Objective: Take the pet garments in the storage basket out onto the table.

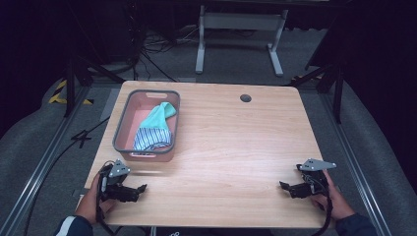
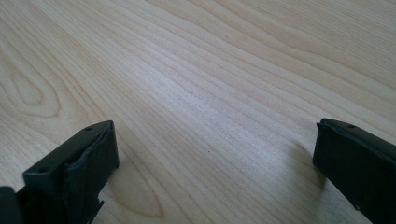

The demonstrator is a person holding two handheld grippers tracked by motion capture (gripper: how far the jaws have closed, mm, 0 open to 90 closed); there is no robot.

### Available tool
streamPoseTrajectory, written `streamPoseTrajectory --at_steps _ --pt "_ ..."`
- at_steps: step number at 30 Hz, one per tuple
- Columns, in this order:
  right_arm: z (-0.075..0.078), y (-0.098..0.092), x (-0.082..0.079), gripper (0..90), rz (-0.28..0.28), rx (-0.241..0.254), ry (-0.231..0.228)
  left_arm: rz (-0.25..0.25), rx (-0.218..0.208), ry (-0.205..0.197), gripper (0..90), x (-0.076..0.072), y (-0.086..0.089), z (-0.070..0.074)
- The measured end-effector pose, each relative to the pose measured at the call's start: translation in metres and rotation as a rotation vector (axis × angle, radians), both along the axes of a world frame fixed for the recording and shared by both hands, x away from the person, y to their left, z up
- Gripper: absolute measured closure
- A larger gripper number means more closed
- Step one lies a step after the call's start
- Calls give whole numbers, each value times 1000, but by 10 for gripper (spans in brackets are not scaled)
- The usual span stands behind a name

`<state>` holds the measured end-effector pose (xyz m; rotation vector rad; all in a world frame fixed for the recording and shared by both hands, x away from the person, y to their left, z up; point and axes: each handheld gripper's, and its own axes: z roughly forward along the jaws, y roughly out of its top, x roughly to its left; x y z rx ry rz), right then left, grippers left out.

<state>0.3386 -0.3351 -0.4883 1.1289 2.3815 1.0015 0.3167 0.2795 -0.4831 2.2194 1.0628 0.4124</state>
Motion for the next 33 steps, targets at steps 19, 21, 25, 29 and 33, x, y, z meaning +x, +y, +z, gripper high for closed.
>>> streamPoseTrajectory --at_steps 19,21,25,29,33 --pt "0 1 2 6 17 -3 0 -53 14 45 11 1 3 3" --pt "0 1 2 6 12 -4 0 -80 26 40 43 1 4 6" --pt "0 0 1 6 9 -5 -2 -100 36 56 137 2 3 10" --pt "0 0 1 6 8 -4 -1 -104 67 61 163 2 2 14" --pt "0 0 1 6 8 -4 -1 -112 62 54 187 -1 4 21"
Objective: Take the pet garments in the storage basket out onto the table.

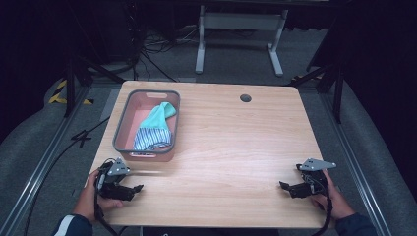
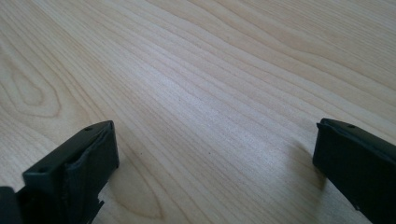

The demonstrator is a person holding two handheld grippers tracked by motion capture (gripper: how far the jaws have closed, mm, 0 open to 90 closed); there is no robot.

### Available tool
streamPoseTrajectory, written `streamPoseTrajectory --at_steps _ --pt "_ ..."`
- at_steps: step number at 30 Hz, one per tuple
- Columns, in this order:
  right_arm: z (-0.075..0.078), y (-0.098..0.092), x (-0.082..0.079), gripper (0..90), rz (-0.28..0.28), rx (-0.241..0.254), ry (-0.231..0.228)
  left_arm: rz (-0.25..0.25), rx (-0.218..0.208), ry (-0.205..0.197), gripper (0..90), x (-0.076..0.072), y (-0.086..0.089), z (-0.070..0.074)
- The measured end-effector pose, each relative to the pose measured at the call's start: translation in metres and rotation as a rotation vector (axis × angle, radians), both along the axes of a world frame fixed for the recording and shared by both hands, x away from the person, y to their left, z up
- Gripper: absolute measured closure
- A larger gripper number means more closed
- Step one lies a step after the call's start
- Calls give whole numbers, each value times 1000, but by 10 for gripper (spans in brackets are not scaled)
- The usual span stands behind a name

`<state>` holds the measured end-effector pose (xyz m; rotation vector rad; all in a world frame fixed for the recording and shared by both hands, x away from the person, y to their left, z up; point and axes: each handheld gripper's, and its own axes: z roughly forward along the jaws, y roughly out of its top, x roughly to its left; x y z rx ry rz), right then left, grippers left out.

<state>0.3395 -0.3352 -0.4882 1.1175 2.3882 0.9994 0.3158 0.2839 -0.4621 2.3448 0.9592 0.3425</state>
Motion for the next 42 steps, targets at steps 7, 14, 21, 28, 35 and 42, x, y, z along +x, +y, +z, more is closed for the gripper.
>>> streamPoseTrajectory --at_steps 7,14,21,28,35,42 --pt "0 0 0 6 0 0 0 2 11 -39 215 -2 5 22" --pt "0 0 0 6 0 0 0 32 -9 -81 215 -5 12 43" --pt "0 0 0 6 -3 4 0 45 17 -78 194 -1 16 57" --pt "0 0 0 6 -4 3 0 34 25 -104 186 8 14 82" --pt "0 0 -1 6 -5 4 1 22 37 -111 182 24 8 102" --pt "0 0 -1 6 -4 1 0 10 33 -94 198 41 1 106"
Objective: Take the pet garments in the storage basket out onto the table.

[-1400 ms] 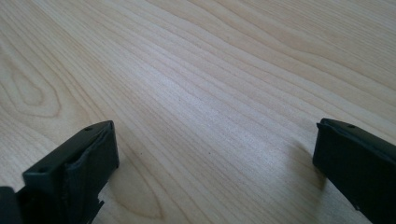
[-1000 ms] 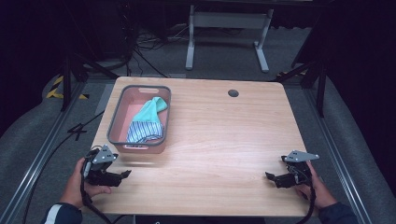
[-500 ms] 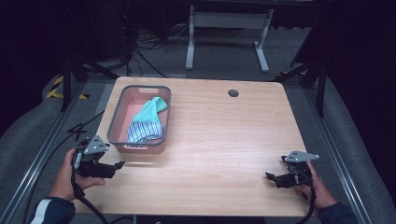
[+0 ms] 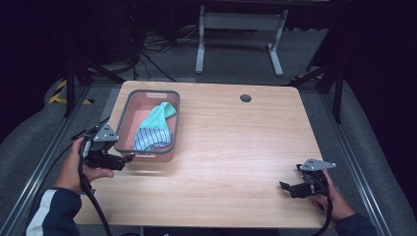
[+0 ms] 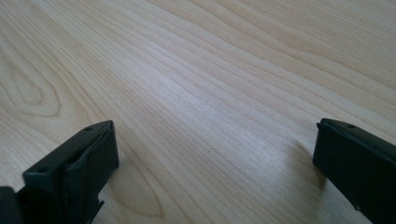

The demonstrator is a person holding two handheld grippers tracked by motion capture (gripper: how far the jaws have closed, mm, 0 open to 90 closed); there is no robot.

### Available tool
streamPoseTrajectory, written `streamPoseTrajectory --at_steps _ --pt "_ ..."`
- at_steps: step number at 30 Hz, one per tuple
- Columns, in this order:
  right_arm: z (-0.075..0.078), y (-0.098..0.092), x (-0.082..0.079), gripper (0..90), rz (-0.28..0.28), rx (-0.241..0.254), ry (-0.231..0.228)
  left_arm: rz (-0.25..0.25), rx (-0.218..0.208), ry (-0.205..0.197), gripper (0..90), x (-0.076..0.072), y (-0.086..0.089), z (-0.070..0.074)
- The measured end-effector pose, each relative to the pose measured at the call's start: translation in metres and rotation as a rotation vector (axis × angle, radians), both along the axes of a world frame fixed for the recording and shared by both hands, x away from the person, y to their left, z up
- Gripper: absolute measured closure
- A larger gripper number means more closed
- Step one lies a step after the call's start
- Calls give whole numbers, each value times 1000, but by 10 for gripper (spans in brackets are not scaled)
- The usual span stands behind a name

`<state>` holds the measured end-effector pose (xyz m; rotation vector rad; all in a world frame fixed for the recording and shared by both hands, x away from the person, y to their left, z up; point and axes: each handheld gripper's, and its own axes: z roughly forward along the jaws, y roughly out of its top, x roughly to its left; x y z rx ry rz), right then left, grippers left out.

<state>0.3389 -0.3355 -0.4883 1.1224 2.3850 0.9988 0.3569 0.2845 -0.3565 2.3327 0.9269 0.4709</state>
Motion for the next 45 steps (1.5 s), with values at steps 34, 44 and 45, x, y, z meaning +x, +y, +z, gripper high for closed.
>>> streamPoseTrajectory --at_steps 34,44,45 --pt "0 0 0 6 0 0 0 -5 74 152 191 107 -28 -15" --pt "0 0 0 6 -5 -1 0 37 120 227 189 136 -45 -39" --pt "0 0 0 6 -5 -1 0 43 133 239 189 139 -48 -42"
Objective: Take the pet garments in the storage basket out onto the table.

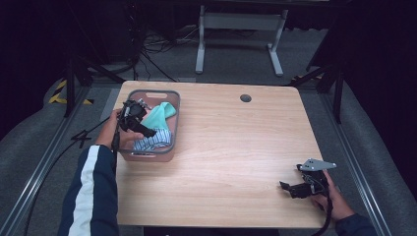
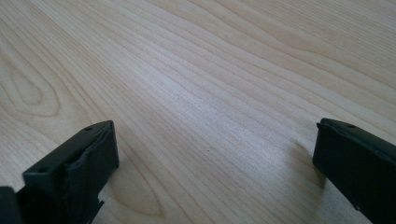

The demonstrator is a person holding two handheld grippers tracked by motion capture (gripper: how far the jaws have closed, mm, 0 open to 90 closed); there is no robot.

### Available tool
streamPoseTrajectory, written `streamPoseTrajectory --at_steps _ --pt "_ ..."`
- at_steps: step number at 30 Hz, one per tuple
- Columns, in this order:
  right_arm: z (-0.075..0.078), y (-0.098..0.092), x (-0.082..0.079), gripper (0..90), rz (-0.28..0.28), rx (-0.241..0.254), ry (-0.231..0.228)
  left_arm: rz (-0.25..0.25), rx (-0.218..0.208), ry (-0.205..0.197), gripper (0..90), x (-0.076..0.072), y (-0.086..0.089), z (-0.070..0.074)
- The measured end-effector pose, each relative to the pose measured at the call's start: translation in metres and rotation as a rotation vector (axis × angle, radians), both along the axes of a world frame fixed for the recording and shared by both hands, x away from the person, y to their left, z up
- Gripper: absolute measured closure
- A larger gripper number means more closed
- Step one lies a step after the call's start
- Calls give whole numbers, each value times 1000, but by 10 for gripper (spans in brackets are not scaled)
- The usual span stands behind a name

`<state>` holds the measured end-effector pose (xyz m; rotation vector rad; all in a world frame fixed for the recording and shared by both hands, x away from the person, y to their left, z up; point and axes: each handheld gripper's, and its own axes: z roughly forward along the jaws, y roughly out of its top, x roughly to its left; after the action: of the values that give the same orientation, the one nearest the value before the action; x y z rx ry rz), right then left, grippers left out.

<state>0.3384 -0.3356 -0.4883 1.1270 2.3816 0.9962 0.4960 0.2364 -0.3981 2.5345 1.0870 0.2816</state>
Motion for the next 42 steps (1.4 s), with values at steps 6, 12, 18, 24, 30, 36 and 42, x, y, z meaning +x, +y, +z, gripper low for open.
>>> streamPoseTrajectory --at_steps 6,12,18,24,30,36,42 --pt "0 0 -1 6 -6 -1 1 10 28 16 195 10 -15 -7" --pt "0 0 -1 6 -11 -1 1 69 56 66 193 24 -14 -19" --pt "0 0 -1 7 -10 -1 1 116 107 143 180 34 -16 -30" --pt "0 0 -1 7 -6 -1 0 113 98 208 210 37 -23 -38" --pt "0 0 -1 7 -6 -2 0 72 126 211 473 34 -29 -33" --pt "0 0 -1 7 -6 -2 0 64 133 185 668 29 -32 -32" --pt "0 0 -1 7 -6 -2 0 64 135 135 755 22 -33 -30"
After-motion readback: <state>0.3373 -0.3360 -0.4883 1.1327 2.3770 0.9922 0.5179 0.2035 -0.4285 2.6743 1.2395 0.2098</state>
